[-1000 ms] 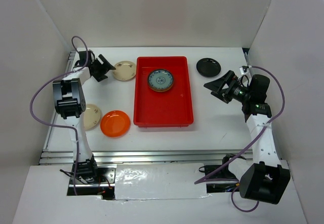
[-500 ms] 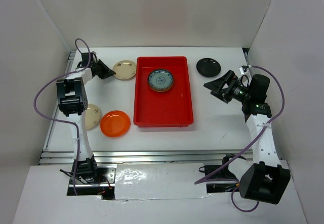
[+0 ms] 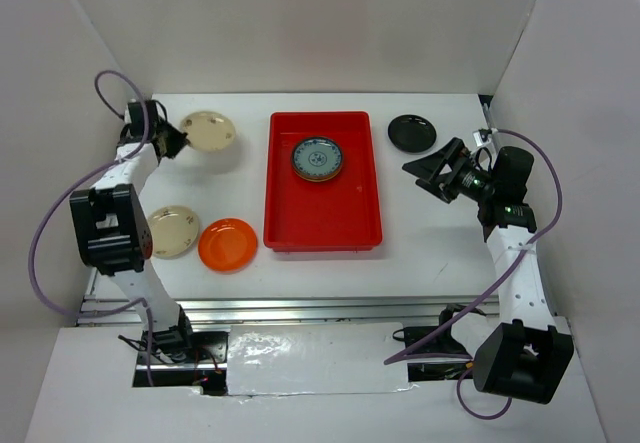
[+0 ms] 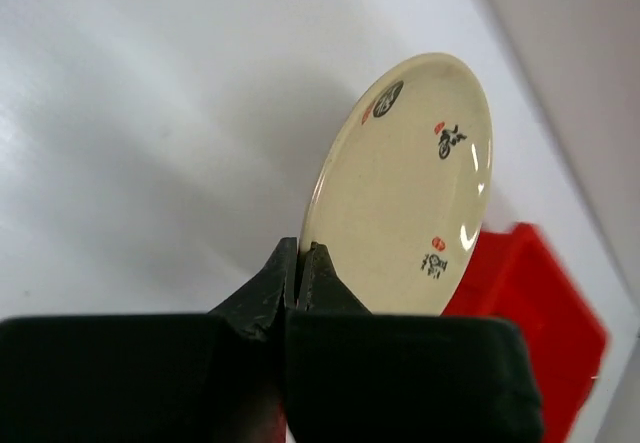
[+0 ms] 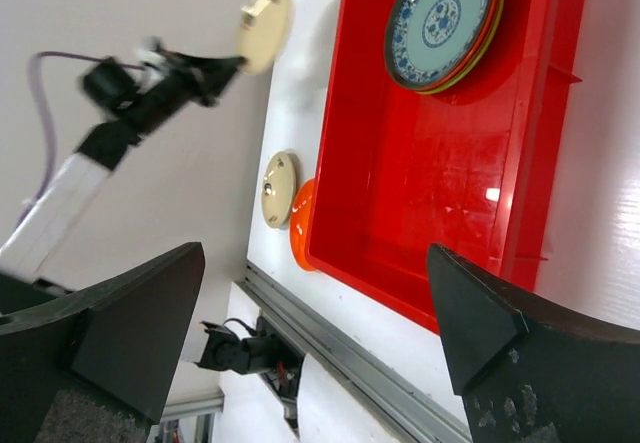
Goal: Place the plates into the plastic bin on the countertop
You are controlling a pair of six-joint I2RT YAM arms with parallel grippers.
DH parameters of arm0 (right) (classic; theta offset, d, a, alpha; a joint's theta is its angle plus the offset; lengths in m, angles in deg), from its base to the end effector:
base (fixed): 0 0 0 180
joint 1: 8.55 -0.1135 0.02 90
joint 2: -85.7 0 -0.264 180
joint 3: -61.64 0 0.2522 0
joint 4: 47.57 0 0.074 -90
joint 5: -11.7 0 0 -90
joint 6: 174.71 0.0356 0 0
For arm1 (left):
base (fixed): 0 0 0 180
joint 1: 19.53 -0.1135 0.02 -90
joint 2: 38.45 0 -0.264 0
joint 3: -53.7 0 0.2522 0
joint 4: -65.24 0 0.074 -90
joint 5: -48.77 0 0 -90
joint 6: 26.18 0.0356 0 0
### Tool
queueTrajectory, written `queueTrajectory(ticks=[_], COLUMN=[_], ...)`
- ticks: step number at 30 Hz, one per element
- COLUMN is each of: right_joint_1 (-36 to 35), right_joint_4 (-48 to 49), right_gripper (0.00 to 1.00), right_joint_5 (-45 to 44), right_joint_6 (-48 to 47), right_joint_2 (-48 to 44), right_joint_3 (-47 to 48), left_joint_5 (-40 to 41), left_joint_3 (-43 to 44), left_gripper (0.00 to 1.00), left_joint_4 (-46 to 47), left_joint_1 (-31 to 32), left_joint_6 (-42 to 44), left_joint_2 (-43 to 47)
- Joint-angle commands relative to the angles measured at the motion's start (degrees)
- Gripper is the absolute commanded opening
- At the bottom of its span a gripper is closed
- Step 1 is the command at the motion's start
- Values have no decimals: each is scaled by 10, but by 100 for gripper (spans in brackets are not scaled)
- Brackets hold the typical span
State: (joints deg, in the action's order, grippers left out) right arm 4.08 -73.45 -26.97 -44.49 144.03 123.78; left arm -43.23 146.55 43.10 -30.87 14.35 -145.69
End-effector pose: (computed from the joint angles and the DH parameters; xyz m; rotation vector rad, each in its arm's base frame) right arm 0.2229 -0.0215 0.3188 0.2930 1.9629 1.1844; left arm 0.4224 0.0834 0.2377 -1.1158 1.9403 -0.4052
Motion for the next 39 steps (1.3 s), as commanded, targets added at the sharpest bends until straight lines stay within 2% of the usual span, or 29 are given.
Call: queueTrajectory(ticks=[1, 2, 3, 4, 5, 9, 18, 26, 27, 28, 30, 31, 32, 33, 37, 39], right_joint_1=[-4, -5, -10, -11, -11, -5, -2, -1, -1, -2, -2, -1, -2, -5, -6, -3], right_joint_4=[44, 37, 29, 25, 25, 20, 45, 56, 57, 60, 66, 75, 77, 80, 67, 43], right_gripper=[100, 100, 100, 100, 100, 100, 100, 100, 100, 100, 100, 100, 100, 100, 100, 100], right_joint_5=[-6, -29, -48, -62, -84, -107, -102, -91, -91, -91, -87, -84, -84, -88, -170, -260], right_joint_6=[12, 11, 10, 10, 16, 30, 45, 43, 42, 43, 47, 48, 49, 45, 34, 44], right_joint_2=[0, 6, 9, 14, 17, 38, 65, 72, 72, 72, 78, 80, 83, 90, 138, 200], right_joint_3=[0, 3, 5, 7, 8, 16, 7, -5, -5, -4, -5, -4, -4, -1, 22, 54], left_joint_5=[25, -26, -46, -69, -116, -199, -183, -158, -155, -131, -107, -100, -98, -97, -77, -48], left_joint_3=[89, 127, 195, 224, 243, 311, 395, 422, 419, 415, 394, 381, 361, 357, 344, 332], left_gripper=[0, 0, 0, 0, 0, 0, 0, 0, 3, 26, 45, 71, 92, 99, 99, 99], left_joint_4=[23, -31, -57, -79, -104, -124, -193, -220, -220, -229, -220, -212, -197, -193, -186, -189], left_joint_1=[49, 57, 79, 88, 97, 159, 258, 262, 263, 264, 269, 271, 273, 274, 288, 298], left_joint_6=[32, 64, 74, 82, 89, 101, 166, 167, 170, 170, 171, 172, 174, 176, 187, 183], left_joint_2=[63, 35, 19, 6, -21, -69, -178, -229, -221, -217, -199, -175, -163, -140, -74, -25])
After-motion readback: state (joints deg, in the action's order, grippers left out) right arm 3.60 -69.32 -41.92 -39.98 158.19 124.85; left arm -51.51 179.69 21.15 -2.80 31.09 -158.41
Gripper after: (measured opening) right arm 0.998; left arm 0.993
